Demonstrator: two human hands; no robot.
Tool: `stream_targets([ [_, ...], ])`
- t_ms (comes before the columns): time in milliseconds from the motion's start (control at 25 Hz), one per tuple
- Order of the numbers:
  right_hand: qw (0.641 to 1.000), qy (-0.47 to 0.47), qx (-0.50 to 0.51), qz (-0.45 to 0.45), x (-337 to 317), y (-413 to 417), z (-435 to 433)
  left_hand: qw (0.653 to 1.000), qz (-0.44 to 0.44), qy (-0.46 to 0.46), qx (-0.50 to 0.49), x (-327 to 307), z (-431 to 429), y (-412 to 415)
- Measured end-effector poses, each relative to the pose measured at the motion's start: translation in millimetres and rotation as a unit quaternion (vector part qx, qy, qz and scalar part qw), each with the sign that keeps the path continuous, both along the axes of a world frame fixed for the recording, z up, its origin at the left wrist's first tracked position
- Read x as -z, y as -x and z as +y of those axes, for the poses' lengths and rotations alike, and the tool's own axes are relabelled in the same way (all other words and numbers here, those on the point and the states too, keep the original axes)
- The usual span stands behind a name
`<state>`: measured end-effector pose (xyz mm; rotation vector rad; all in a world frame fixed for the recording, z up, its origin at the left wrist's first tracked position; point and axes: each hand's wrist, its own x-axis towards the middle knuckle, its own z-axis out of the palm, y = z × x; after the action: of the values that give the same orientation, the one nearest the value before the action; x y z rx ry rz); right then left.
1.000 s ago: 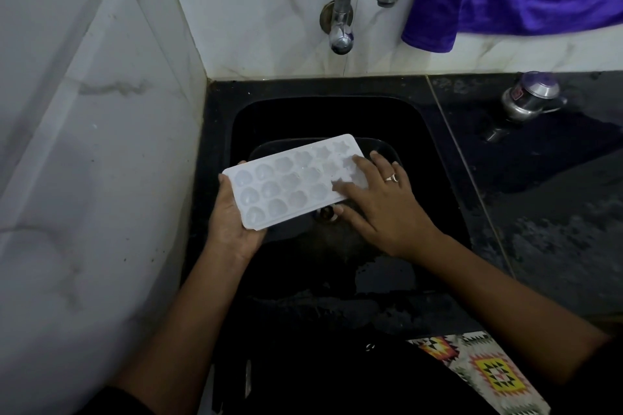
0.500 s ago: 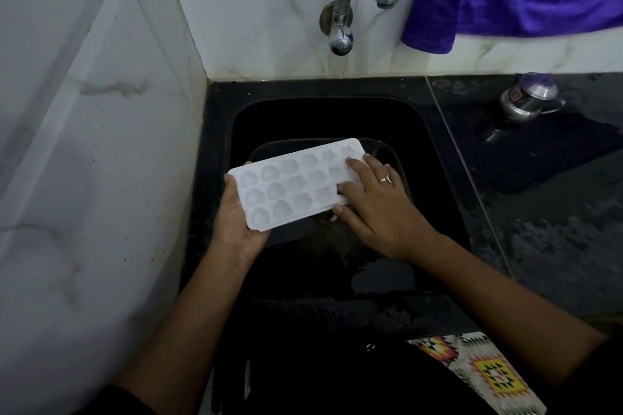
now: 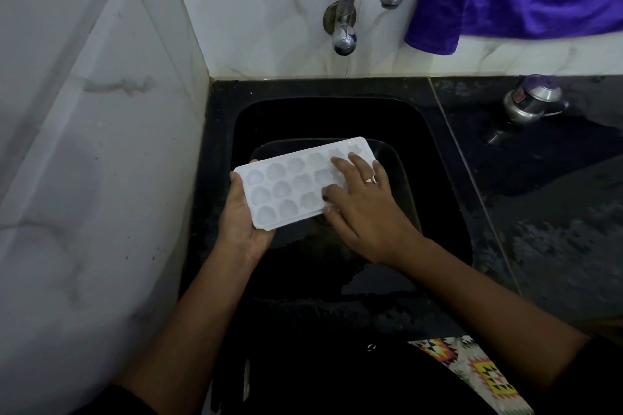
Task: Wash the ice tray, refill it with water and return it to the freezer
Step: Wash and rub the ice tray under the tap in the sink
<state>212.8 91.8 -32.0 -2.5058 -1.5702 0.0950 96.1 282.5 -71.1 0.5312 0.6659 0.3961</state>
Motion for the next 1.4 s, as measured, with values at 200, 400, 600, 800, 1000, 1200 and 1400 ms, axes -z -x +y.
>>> stream_targets([
  [200, 1.000, 0.005, 0.009, 0.002, -5.8, -6.1, 2.4, 1.000, 0.010, -0.007, -0.005, -2.8, 0.6, 0.2],
  [400, 0.999, 0.018, -0.028, -0.009, -0.1, -3.3, -1.6, 1.000, 0.000, -0.016, -0.016, -7.7, 1.7, 3.7],
  [600, 1.000, 0.014, -0.009, 0.001, 0.1, 0.5, 5.1, 1.000, 0.000, -0.001, -0.006, -5.7, -0.6, 0.6],
  [800, 1.000, 0.000, 0.023, 0.004, -1.6, -3.9, 4.3, 1.000, -0.004, -0.003, -0.001, -4.6, -1.6, 0.3],
  [1000, 1.000, 0.019, -0.011, -0.012, 5.4, 3.6, 0.1, 1.000, 0.004, -0.004, -0.010, -2.0, 5.0, 3.8],
  [1200, 1.000, 0.021, 0.002, 0.001, 0.7, 3.9, 3.0, 1.000, 0.003, -0.007, -0.001, -1.4, 0.3, 1.5],
  [1400, 1.000, 0.007, 0.022, 0.001, -6.8, -4.7, 1.5, 1.000, -0.001, -0.003, 0.004, -2.9, -4.4, 0.4],
])
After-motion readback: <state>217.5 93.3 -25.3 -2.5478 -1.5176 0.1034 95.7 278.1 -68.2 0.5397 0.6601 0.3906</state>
